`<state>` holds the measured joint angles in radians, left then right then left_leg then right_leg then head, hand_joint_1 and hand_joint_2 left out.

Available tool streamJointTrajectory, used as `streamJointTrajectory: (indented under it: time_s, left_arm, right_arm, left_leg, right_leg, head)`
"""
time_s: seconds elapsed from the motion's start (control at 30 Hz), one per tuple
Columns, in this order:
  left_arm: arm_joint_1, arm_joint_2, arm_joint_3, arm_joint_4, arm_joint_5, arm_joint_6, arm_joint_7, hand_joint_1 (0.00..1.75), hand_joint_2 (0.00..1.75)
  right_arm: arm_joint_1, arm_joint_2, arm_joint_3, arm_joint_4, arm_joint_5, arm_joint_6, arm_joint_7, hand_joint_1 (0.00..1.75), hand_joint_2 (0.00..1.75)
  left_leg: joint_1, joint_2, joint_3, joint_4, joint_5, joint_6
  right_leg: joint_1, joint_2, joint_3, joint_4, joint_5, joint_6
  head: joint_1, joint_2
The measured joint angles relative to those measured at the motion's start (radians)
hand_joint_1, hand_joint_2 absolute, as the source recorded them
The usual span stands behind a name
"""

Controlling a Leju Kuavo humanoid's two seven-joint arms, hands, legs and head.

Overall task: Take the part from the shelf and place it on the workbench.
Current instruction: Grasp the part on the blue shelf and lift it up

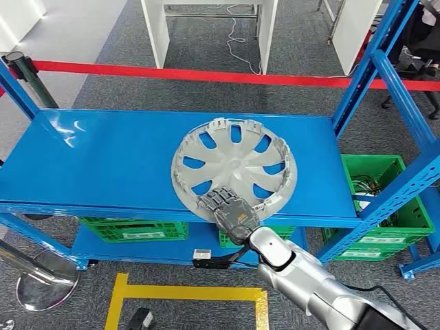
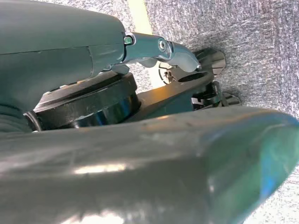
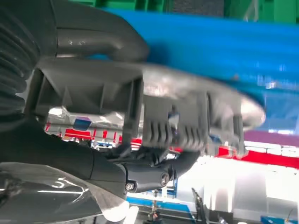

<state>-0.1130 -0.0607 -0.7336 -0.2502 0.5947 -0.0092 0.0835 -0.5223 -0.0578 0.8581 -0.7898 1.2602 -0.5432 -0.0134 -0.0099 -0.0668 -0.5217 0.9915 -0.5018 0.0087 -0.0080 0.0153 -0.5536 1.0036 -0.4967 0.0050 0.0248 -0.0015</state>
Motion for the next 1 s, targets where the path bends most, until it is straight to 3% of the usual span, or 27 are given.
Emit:
streamJointTrajectory:
  time_s: [0.53,0.8,1.0]
  left_arm:
    - [0.002,-0.002,-0.001,0.000,-0.014,0.019,-0.028,0.00,0.00]
    - [0.003,-0.006,-0.001,0.000,-0.022,0.038,-0.065,0.00,0.00]
    - [0.003,-0.007,-0.003,0.000,-0.049,0.079,-0.113,0.00,0.00]
  right_arm:
    - [0.029,-0.005,-0.001,-0.104,-0.021,-0.062,-0.007,1.75,1.75]
    - [0.088,-0.023,-0.021,-0.239,0.052,-0.136,-0.004,1.75,1.75]
    - [0.176,-0.027,-0.109,-0.403,0.139,-0.139,-0.064,1.75,1.75]
  left_leg:
    - [0.000,0.000,0.000,0.000,0.000,0.000]
    - [0.000,0.000,0.000,0.000,0.000,0.000]
    - [0.000,0.000,0.000,0.000,0.000,0.000]
  right_leg:
    - [0.000,0.000,0.000,0.000,0.000,0.000]
    - [0.000,0.000,0.000,0.000,0.000,0.000]
    - [0.000,0.000,-0.001,0.000,0.000,0.000]
  head:
    - [0.000,0.000]
    - [0.000,0.000]
    - [0.000,0.000]
